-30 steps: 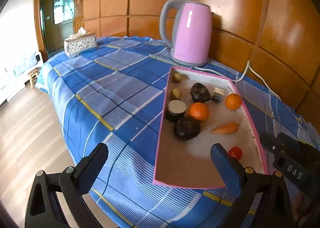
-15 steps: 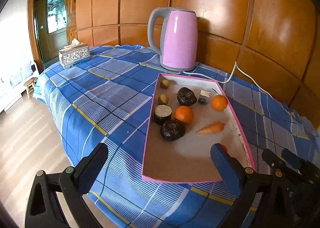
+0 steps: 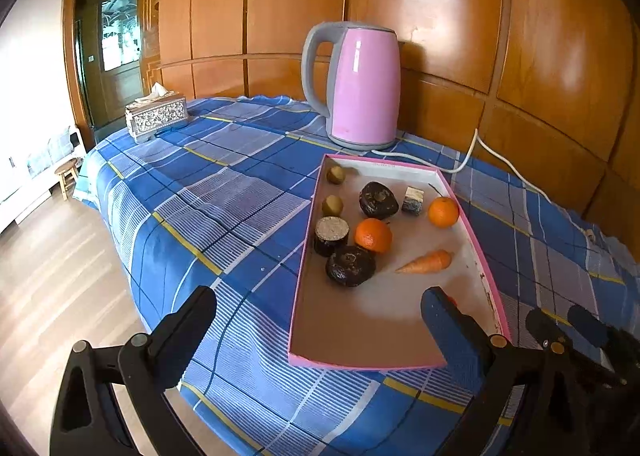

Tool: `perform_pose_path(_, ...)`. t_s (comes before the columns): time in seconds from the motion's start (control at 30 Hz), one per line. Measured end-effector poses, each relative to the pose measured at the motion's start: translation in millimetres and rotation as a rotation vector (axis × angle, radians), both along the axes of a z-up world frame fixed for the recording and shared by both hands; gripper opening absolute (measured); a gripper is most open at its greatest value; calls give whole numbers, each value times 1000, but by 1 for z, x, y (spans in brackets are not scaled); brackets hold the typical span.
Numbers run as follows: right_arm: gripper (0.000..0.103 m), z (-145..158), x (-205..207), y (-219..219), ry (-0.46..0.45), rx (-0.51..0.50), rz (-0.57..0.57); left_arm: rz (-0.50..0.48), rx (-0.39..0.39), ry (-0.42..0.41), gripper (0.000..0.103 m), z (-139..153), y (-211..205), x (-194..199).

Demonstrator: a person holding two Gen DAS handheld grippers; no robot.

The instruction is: Organize fruits

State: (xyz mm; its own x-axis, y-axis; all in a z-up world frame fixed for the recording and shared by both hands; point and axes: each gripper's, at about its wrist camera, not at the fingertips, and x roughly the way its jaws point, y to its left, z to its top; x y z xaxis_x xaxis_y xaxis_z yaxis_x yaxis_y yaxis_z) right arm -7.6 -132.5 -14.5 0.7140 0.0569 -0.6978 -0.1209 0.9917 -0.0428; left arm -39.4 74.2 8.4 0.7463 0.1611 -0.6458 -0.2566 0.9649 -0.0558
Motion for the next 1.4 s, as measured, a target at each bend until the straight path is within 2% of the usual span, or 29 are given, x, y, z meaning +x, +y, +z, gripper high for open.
perform_pose_path(0.17, 61, 1, 0, 2, -8, -2, 0, 6, 28, -4, 103, 0, -2, 0)
perform_pose_path(1.4, 62, 1, 0, 7, -15, -7, 8, 10, 28, 25, 103, -6, 1, 3)
